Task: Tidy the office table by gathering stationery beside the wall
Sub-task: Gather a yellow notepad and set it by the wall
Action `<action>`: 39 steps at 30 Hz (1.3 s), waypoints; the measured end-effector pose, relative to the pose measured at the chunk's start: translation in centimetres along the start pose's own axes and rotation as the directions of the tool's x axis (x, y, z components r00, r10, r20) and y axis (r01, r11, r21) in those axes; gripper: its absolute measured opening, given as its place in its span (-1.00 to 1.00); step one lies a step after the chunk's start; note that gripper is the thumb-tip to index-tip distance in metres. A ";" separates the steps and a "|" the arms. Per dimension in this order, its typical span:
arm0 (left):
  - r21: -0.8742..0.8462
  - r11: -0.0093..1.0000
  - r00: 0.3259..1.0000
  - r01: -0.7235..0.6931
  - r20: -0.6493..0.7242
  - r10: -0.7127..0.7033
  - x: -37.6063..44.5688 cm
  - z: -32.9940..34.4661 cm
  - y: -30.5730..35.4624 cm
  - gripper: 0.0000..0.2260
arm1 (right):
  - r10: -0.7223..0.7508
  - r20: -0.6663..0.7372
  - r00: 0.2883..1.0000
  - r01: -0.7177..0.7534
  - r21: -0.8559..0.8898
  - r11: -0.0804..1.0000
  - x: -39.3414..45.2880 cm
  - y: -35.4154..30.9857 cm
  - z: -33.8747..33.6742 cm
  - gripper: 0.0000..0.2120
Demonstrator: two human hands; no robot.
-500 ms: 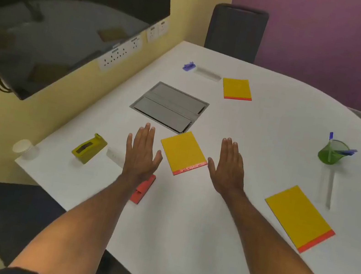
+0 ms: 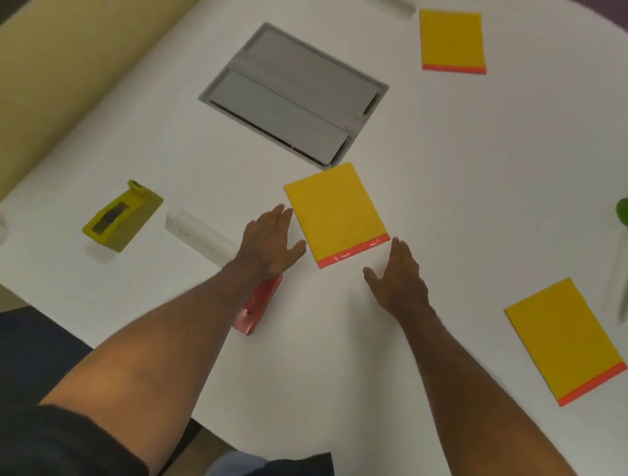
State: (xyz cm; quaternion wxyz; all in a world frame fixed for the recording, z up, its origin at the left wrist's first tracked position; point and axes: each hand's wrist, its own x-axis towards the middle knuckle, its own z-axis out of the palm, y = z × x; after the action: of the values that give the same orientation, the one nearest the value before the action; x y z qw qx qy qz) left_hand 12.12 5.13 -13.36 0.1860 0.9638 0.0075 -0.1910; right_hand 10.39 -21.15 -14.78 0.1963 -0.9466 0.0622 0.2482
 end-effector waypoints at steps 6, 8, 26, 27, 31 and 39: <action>-0.094 0.996 0.999 0.001 0.035 0.003 7.1 1.7 -2.2 -0.28 | 0.123 0.023 0.992 -0.125 0.122 0.985 5.1 -0.9 1.9 0.01; -0.129 0.992 1.000 0.003 0.027 0.001 9.4 1.9 -2.7 -0.28 | 0.165 0.002 0.986 -0.163 0.185 0.969 6.8 -1.2 2.2 0.06; 0.075 0.994 0.995 0.079 0.053 -0.083 17.2 3.1 -2.2 -0.14 | 0.343 -0.034 0.939 -0.329 0.200 0.923 12.5 -2.4 3.2 -0.03; 0.064 0.992 0.992 0.104 0.070 -0.109 17.5 2.9 -1.9 -0.14 | 0.353 -0.023 0.935 -0.340 0.213 0.916 12.6 -2.5 3.1 -0.04; 0.006 0.984 0.981 0.176 0.076 -0.176 18.1 2.4 -1.0 -0.23 | 0.363 -0.003 0.932 -0.351 0.251 0.902 12.7 -2.7 2.8 -0.03; -0.401 0.879 0.965 0.257 0.051 -0.258 17.1 0.9 -2.5 -0.70 | 0.308 -0.129 0.942 -0.214 0.477 0.852 10.8 -3.4 3.6 -0.18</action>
State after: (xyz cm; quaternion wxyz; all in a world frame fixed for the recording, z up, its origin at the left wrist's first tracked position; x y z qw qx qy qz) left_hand 27.43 6.18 -21.37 0.3538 0.8952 0.1752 -0.2067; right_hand 18.87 -16.84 -21.82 0.3702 -0.8764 0.2667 0.1542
